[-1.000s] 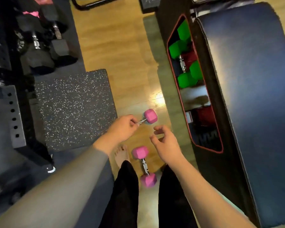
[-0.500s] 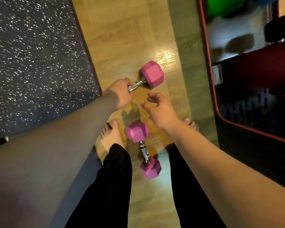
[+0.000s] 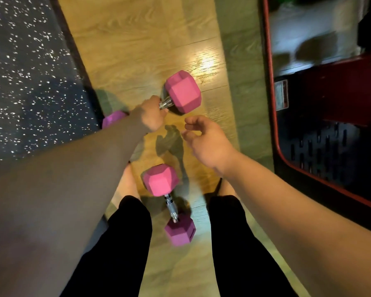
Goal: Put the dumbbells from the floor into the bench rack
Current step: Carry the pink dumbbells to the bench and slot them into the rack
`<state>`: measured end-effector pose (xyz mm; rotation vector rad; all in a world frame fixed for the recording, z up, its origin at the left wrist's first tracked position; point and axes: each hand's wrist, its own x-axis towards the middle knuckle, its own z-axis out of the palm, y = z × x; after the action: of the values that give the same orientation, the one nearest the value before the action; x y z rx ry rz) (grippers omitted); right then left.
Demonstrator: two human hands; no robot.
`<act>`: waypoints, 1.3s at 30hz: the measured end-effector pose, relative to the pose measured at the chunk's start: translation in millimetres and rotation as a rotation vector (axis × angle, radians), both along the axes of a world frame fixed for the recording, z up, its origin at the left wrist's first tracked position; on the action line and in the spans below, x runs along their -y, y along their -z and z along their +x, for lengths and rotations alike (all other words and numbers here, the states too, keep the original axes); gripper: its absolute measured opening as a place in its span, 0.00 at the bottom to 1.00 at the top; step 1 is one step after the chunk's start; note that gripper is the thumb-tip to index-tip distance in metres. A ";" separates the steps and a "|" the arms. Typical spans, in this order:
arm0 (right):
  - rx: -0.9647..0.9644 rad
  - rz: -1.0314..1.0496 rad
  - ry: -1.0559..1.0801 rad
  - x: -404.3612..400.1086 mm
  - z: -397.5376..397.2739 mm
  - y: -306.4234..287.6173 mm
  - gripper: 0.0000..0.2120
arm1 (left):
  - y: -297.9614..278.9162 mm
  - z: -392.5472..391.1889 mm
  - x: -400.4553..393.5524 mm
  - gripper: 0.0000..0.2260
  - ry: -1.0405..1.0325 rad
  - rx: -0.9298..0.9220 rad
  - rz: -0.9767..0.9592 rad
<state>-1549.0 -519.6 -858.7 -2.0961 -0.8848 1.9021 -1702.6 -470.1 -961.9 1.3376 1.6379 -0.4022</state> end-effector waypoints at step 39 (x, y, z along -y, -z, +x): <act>0.134 -0.003 1.596 26.8 136.3 -31.2 0.16 | -74.4 264.2 -12.3 0.07 -0.932 0.756 -0.369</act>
<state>-1412.6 -546.3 -827.4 -1.7929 0.7073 0.8220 -1438.3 -457.8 -887.6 0.2732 1.2595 0.3269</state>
